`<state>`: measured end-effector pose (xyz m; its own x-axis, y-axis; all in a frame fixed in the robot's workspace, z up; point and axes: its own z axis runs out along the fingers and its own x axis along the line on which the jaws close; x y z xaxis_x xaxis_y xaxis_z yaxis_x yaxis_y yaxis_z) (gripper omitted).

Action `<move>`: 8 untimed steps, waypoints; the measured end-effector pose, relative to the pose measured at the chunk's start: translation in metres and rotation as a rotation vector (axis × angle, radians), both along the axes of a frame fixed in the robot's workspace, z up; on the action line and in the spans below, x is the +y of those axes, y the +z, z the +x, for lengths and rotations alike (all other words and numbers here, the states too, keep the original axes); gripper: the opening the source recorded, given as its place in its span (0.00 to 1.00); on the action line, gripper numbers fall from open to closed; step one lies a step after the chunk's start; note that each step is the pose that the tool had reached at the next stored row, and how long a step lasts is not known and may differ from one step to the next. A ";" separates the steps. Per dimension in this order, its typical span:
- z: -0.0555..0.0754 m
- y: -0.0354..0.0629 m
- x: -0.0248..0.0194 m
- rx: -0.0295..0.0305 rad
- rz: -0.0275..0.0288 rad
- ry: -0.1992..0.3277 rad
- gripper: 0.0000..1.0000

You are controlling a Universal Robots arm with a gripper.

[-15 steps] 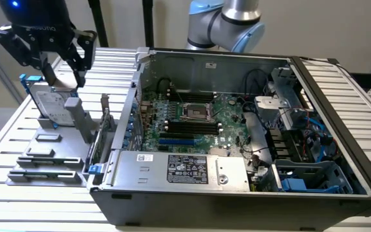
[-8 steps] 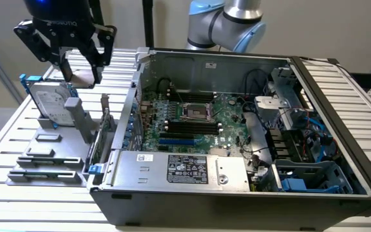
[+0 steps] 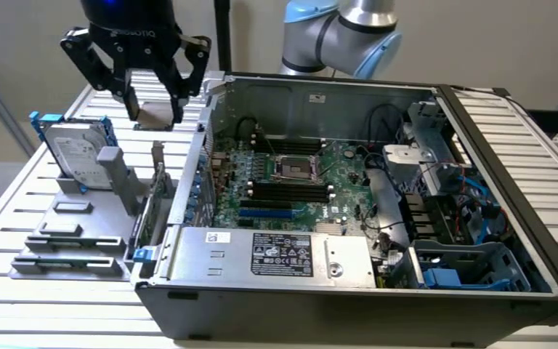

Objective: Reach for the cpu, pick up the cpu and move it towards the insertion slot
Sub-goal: 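Pick up the cpu and move it towards the insertion slot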

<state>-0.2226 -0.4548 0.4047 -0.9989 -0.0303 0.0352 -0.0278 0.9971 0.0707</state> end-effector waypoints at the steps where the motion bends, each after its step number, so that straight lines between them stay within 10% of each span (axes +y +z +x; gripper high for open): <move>1: 0.004 0.0001 0.0000 0.0000 0.0014 0.000 0.55; 8: 0.036 0.0001 0.0000 0.0000 0.0064 0.000 0.55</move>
<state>-0.1863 -0.4547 0.4048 -0.9989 -0.0305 0.0350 -0.0277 0.9966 0.0771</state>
